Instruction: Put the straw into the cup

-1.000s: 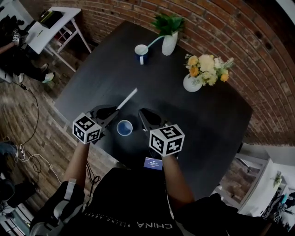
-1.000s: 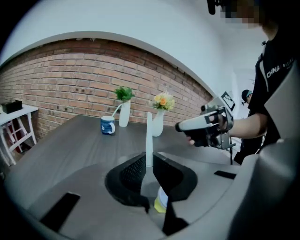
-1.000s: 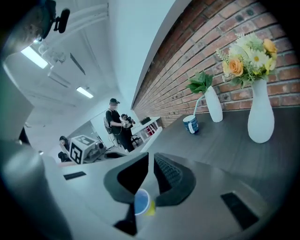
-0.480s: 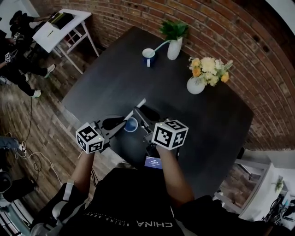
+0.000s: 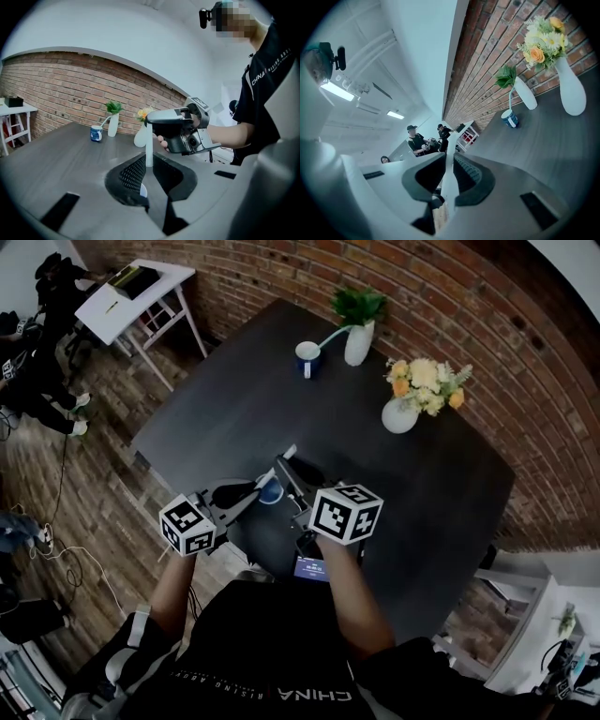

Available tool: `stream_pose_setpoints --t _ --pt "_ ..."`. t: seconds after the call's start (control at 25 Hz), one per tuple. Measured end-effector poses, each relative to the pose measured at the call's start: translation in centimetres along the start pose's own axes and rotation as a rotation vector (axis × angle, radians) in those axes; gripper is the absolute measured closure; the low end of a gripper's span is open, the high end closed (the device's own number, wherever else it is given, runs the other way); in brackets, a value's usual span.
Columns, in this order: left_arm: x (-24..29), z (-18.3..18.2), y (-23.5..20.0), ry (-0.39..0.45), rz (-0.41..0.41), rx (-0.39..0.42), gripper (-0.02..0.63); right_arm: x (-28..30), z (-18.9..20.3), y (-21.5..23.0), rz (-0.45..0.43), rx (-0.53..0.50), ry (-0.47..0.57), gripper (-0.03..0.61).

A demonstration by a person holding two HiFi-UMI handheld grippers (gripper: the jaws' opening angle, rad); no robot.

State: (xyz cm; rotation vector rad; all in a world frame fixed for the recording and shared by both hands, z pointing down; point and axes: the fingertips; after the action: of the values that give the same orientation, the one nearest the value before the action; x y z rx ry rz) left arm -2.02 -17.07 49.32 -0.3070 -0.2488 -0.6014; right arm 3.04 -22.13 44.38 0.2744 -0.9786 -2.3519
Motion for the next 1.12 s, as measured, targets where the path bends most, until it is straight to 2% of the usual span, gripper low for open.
stream_pose_setpoints --t 0.28,0.48,0.72,1.12 --pt "-0.5 0.1 0.3 0.005 -0.024 0.015 0.565 0.3 0.2 -1.3 -0.028 -0.009 -0.009 0.531" --pt "-0.9 0.8 0.5 -0.018 -0.035 0.048 0.561 0.3 0.3 -1.9 -0.035 -0.026 -0.013 0.532" --pt "-1.6 1.5 -0.1 -0.042 -0.067 0.046 0.56 -0.1 -0.5 -2.0 -0.02 -0.056 0.01 0.532" --pt "-3.2 1.9 -1.3 -0.009 -0.13 -0.037 0.56 -1.2 1.0 -0.7 0.065 -0.182 -0.046 0.532"
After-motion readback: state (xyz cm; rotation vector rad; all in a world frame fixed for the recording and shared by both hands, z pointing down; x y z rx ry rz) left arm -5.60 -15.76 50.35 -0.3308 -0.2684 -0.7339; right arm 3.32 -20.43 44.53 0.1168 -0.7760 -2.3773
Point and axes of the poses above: the fingertips, and each gripper's own axes: x forward along the fingers, y to its right, z out of its underside, and after that the axes turned 12 degrees about -z, right-handed
